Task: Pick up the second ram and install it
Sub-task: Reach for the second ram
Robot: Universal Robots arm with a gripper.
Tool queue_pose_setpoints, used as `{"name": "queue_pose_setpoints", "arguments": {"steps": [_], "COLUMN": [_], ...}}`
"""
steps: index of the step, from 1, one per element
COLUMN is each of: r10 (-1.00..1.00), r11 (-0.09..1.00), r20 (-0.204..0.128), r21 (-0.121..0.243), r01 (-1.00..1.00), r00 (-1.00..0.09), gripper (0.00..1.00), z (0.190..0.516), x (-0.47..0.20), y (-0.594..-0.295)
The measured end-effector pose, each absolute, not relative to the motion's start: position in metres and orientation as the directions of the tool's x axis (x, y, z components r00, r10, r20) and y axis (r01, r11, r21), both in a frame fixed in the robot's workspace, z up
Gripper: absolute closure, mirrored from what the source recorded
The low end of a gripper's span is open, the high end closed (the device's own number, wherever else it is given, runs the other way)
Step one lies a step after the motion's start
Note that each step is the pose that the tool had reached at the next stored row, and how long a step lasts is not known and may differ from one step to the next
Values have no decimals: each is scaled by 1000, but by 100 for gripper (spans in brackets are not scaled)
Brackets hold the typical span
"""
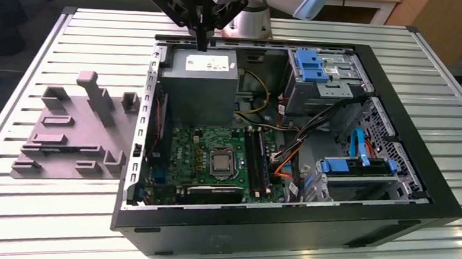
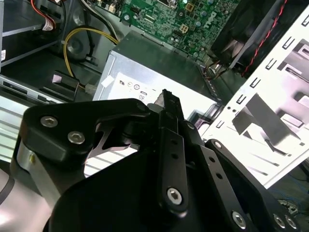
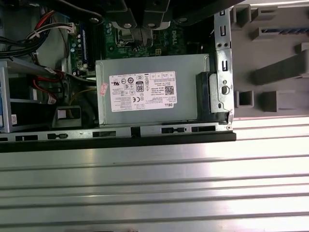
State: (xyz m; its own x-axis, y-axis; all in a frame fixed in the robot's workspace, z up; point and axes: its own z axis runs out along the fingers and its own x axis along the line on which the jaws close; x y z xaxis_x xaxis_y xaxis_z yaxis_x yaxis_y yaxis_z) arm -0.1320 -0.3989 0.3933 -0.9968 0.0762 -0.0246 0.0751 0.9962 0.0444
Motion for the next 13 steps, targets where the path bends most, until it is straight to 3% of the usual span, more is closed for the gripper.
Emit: {"name": "queue_pose_setpoints", "arguments": {"steps": [13], "r10": [76], "r11": [996], "r20": [-24], "r21": [44], "r01": [75], "r00": [-997], "gripper": [89], "z": [393], "x": [-141], "y": [-399]}}
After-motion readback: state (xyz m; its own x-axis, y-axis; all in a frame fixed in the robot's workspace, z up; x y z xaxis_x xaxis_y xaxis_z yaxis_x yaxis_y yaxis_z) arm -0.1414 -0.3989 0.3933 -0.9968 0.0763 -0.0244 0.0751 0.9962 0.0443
